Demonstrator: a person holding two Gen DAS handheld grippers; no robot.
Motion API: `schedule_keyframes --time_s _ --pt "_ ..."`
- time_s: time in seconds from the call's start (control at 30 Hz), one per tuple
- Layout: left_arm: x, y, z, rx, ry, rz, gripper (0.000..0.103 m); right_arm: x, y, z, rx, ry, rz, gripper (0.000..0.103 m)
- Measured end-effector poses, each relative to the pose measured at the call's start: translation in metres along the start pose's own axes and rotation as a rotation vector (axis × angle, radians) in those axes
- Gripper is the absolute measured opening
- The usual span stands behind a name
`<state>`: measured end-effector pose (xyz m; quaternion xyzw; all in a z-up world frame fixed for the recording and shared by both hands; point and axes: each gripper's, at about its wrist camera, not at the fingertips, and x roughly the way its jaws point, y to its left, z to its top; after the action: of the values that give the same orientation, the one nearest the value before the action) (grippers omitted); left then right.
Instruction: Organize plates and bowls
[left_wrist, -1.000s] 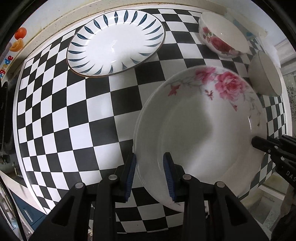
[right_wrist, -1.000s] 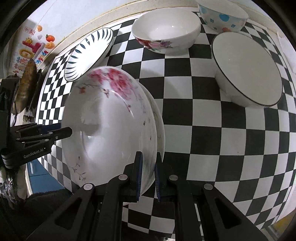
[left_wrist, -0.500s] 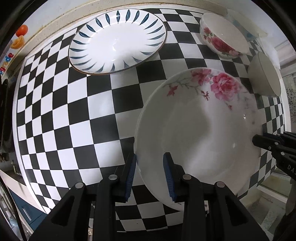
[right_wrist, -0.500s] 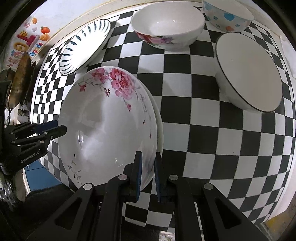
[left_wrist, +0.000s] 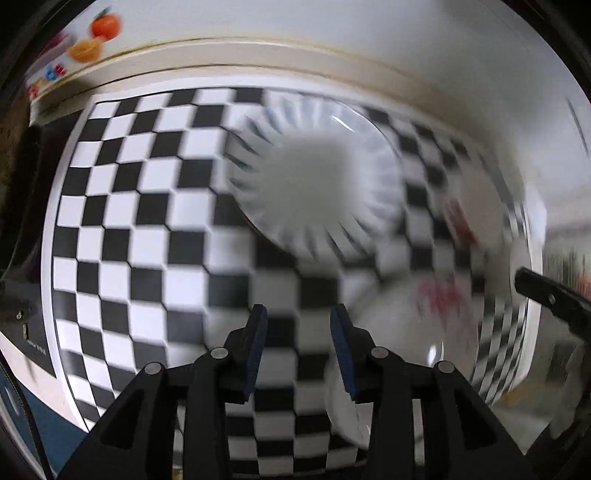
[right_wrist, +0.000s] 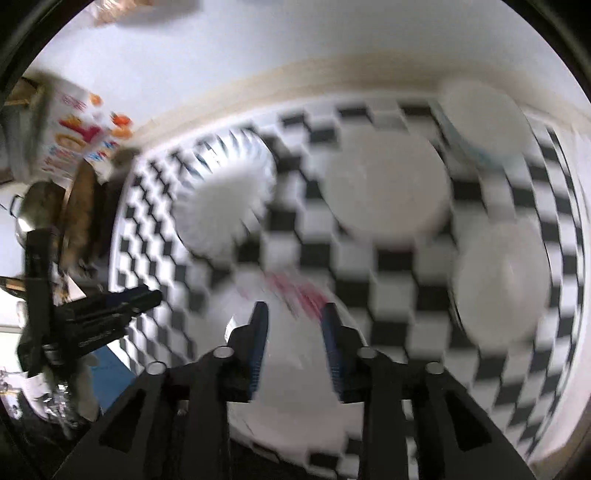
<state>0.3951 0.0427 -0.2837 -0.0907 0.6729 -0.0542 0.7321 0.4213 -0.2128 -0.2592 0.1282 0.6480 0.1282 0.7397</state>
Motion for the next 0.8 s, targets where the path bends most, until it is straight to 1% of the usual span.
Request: schedule_keyframes --time_s 0.07,0.1,0.13,0.17,0.2,0.23,0.33,0.43,0.5,0.53,0.57,0.6,0.67,0.8 --pt "0.009 0.022 0.027 -0.072 0.006 -0.018 0.033 0.011 0.017 0.034 -0.020 -0.004 0.015 0.037" --pt "0.018 0.035 0.041 -0.109 0.021 -0.037 0.033 0.018 0.022 0.049 -0.022 0.001 0.019 0.037" --pt "0.026 0.041 0.050 -0.135 0.032 -0.052 0.033 0.032 0.029 0.070 -0.028 0.016 0.023 0.037" --pt "0.035 0.047 0.060 -0.166 0.043 -0.072 0.033 0.043 0.032 0.084 -0.026 0.024 0.021 0.037" --pt "0.044 0.052 0.069 -0.183 0.056 -0.087 0.033 0.055 0.034 0.099 -0.020 0.038 0.017 0.037" --pt "0.050 0.053 0.073 -0.194 0.068 -0.101 0.033 0.074 0.035 0.116 -0.012 0.070 0.011 0.037" --pt "0.072 0.053 0.083 -0.202 0.100 -0.125 0.033 0.117 0.030 0.148 0.028 0.145 0.007 0.037" --pt "0.086 0.048 0.090 -0.172 0.119 -0.120 0.032 0.147 0.025 0.158 0.036 0.193 -0.015 0.037" --pt "0.091 0.045 0.093 -0.146 0.120 -0.107 0.029 0.159 0.023 0.158 0.033 0.209 -0.031 0.035" --pt "0.094 0.041 0.094 -0.133 0.116 -0.100 0.027 0.163 0.022 0.157 0.030 0.216 -0.039 0.032" --pt "0.094 0.039 0.095 -0.120 0.111 -0.081 0.026 0.166 0.022 0.157 0.026 0.222 -0.045 0.021" --pt "0.095 0.035 0.094 -0.105 0.102 -0.065 0.025 0.169 0.021 0.157 0.021 0.226 -0.052 0.018" --pt "0.094 0.029 0.093 -0.078 0.094 -0.039 0.025 0.170 0.022 0.155 -0.003 0.222 -0.073 0.017" --pt "0.089 0.020 0.088 -0.055 0.079 -0.015 0.025 0.168 0.029 0.149 -0.048 0.204 -0.110 0.017"
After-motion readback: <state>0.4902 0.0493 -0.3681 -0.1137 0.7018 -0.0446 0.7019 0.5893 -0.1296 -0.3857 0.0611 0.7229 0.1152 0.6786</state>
